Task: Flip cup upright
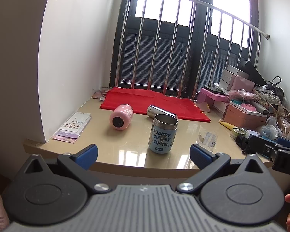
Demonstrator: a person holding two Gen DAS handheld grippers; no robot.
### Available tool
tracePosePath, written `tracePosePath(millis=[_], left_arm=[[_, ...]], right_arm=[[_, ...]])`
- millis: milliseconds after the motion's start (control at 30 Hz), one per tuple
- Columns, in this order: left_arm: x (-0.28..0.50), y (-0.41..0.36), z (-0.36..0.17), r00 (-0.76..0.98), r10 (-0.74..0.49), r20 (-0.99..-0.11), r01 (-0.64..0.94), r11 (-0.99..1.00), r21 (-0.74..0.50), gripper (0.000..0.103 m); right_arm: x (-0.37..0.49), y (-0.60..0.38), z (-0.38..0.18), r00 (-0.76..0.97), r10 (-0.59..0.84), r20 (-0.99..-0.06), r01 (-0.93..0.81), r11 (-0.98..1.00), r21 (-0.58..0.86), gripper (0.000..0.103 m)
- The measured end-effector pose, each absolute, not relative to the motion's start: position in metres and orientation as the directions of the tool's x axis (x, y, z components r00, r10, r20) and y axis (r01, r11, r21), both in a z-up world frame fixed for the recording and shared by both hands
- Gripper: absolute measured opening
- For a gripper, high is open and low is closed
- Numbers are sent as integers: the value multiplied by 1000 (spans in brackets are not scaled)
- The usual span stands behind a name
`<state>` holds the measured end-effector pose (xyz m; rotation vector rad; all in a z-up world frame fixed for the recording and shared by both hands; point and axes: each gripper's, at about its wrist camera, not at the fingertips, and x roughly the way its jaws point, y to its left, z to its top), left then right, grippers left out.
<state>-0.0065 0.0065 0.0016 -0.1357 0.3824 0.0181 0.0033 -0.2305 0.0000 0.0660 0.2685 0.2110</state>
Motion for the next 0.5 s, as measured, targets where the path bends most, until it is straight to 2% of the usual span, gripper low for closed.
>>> tracePosePath(millis=[500], left_arm=[[-6,7,2,928,-11,-372,-40,991,-129,103]], right_arm=[[2,-230,-2,942,219,-254,-202,975,92,103]])
